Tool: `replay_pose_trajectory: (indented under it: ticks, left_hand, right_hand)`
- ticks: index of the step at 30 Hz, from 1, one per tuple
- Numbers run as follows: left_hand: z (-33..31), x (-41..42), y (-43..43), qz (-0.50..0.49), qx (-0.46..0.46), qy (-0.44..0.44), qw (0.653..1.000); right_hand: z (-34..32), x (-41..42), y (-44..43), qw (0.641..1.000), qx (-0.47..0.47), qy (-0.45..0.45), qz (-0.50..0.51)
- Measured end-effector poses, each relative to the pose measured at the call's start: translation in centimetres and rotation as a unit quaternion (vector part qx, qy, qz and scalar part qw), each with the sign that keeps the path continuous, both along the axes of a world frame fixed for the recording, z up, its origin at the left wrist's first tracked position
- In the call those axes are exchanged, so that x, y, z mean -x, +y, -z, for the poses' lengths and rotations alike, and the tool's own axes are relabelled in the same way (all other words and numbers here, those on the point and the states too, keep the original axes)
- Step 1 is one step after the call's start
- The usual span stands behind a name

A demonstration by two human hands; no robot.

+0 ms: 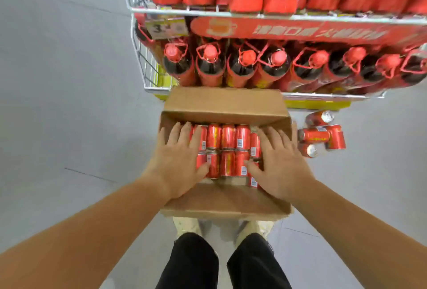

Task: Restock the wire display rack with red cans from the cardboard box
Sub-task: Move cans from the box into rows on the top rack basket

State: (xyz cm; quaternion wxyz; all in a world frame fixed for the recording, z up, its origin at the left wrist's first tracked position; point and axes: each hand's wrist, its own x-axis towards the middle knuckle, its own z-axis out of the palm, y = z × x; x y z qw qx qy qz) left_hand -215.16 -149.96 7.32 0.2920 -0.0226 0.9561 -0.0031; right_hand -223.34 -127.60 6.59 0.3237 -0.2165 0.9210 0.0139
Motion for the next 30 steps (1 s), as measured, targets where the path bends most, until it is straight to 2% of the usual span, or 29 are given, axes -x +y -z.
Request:
replay_pose_trajectory:
  ticks: [3,10,15,19,23,26,30]
  left_hand:
    - [6.5,-1.7,0.6,0.001,-0.005,-0.042,0.999]
    - [19.3,-1.7,0.6,-0.020,-0.002,-0.090,0.996]
    - [26.0,-1.6,0.4,-0.153,-0.040,-0.114,0.981]
    - [29.8,-0.7,0.3,-0.314,-0.103,-0.117,0.936]
    - [32.3,1.0,0.1,-0.481,-0.166,-0.086,0.856]
    - [33.3,2.1,0.5,-0.552,-0.168,-0.061,0.814]
    - [34.2,2.5,1.2,-0.615,-0.181,-0.029,0.767]
  right_hand:
    - [6.3,-1.8,1.1,0.998,0.000,-0.062,0.024]
    - [19.1,-2.3,1.7,0.995,-0.015,-0.095,0.025]
    - [25.8,-2.7,0.8,0.992,-0.002,-0.117,0.045]
    - [29.3,-4.0,-0.4,0.987,0.008,-0.146,0.073]
    - [31.5,-5.0,-2.1,0.978,0.009,-0.154,0.137]
    - [32.9,-5.0,-3.3,0.966,0.029,-0.139,0.217]
    - [34.1,-4.7,-4.1,0.956,0.029,-0.119,0.268]
